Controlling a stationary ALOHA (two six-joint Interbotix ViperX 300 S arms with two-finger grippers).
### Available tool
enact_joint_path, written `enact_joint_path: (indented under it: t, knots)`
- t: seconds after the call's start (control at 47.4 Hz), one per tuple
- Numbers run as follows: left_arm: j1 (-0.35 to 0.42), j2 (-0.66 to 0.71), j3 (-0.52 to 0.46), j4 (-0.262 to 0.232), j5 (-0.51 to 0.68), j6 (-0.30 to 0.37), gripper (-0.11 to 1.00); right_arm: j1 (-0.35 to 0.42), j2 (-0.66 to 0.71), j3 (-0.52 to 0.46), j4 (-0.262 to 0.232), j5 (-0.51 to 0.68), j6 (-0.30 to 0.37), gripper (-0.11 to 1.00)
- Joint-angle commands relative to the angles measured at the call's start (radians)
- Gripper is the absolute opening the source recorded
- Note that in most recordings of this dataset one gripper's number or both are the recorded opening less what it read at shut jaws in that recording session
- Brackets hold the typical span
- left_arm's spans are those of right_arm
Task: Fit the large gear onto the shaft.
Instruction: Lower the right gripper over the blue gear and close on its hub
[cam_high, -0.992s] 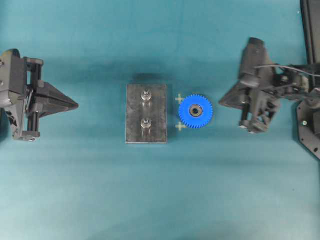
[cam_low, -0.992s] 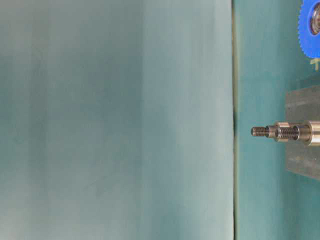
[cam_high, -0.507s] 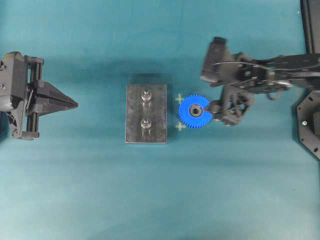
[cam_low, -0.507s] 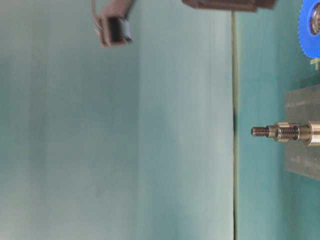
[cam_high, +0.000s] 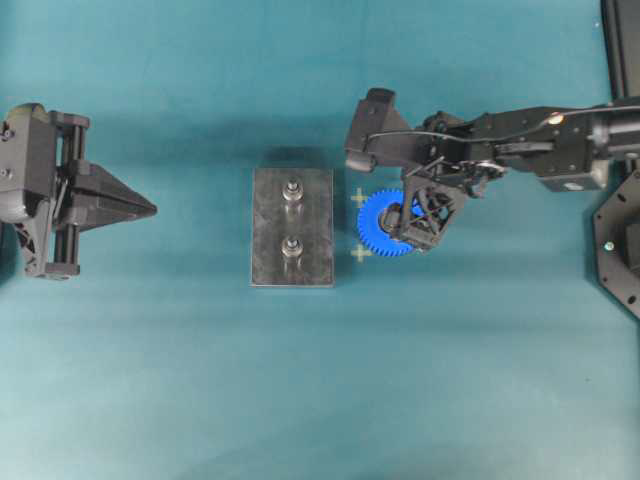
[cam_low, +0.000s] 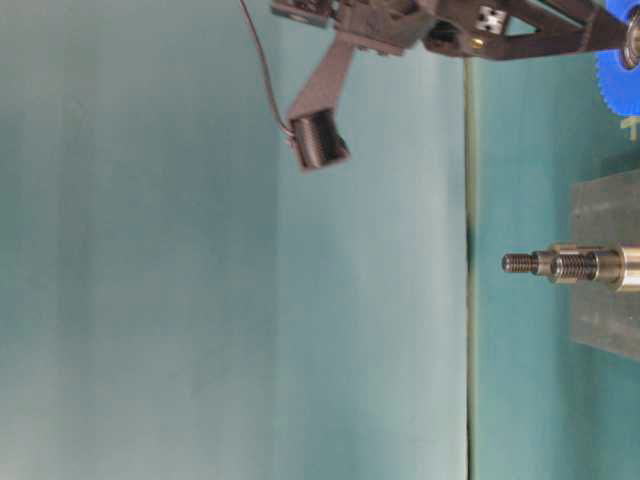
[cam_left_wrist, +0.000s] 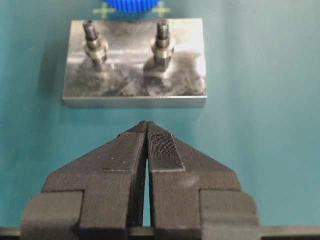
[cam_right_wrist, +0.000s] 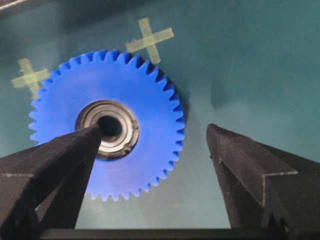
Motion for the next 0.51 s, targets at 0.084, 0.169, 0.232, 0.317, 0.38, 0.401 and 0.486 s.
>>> enact_joint_path:
  t: [0.084,0.169,0.232,0.317,0.38,0.401,0.486]
  knots:
    - [0.002,0.0,-0.026,0.005,-0.009,0.003,0.0,-0.015,0.003,-0.02,-0.015,0.006,0.0,0.9]
    - [0.002,0.0,-0.031,0.005,-0.009,0.003,0.0,-0.018,0.009,-0.021,-0.015,0.006,-0.005,0.9]
    - [0.002,0.0,-0.032,0.005,-0.009,0.003,0.0,-0.018,0.015,-0.02,-0.017,0.005,-0.005,0.9]
    - [0.002,0.0,-0.034,0.005,-0.009,0.002,0.0,-0.018,0.02,-0.021,-0.015,0.003,-0.003,0.9]
    - [0.002,0.0,-0.032,0.005,-0.009,0.002,0.0,-0.018,0.023,-0.023,-0.015,0.005,-0.005,0.9]
    - [0.002,0.0,-0.034,0.005,-0.009,0.002,0.0,-0.018,0.025,-0.025,-0.015,0.006,-0.005,0.9]
    - [0.0,0.002,-0.034,0.005,-0.009,0.002,0.0,-0.017,0.028,-0.028,-0.015,0.006,-0.005,0.9]
